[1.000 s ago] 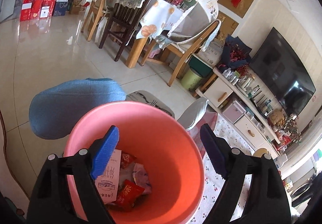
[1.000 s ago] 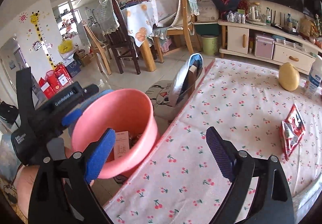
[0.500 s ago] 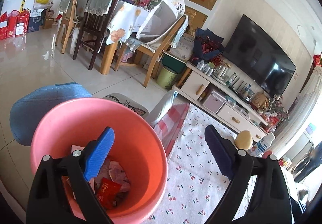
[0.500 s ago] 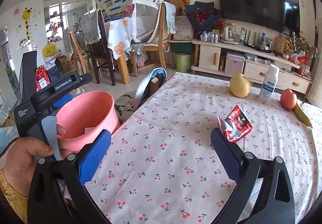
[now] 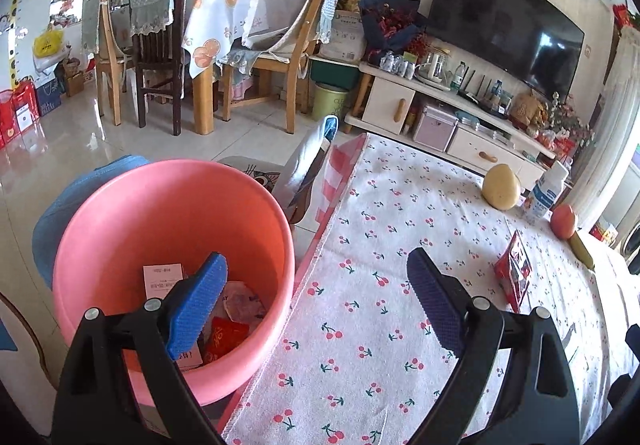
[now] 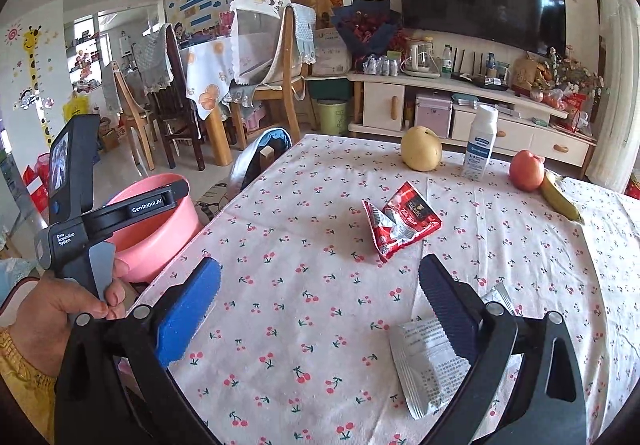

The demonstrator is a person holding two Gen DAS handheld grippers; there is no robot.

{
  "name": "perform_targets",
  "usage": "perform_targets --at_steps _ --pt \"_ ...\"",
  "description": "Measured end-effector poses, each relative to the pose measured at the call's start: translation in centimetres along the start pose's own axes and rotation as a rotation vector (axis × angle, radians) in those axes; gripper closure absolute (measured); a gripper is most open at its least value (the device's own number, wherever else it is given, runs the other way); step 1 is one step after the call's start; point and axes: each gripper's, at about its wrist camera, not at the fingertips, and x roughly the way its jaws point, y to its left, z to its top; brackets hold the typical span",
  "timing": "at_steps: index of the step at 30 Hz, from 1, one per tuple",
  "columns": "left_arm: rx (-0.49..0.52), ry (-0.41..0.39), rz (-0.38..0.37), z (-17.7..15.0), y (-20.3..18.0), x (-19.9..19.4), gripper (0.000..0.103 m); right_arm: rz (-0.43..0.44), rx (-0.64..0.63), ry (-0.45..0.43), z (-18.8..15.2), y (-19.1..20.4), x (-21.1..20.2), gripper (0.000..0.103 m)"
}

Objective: Collect trash
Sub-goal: 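Return both tools from the bucket to the table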

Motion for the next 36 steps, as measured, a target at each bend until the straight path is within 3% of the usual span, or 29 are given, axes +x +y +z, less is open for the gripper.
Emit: perform_targets --at_steps 12,26,31,36 --pt "0.191 -0.038 -0.033 -2.0 -5.1 -1.4 0.011 -0.041 0.067 0.007 -1.6 -4.2 -1.9 0.005" --pt "0.301 0.002 -0.174 -4.7 -10.0 -2.5 0.011 -0.076 0.155 -0.004 -2.4 -9.8 -4.4 0.005" --pt "0.373 0.021 -0.229 -6.3 -12.6 -3.0 0.011 -0.121 0.273 0.012 -2.9 -14.4 -5.2 0.005" --pt "0.455 0.057 -0.259 -8.2 -15.2 -3.1 0.011 -0.153 0.424 0.091 -4.3 -18.8 -4.7 0.005"
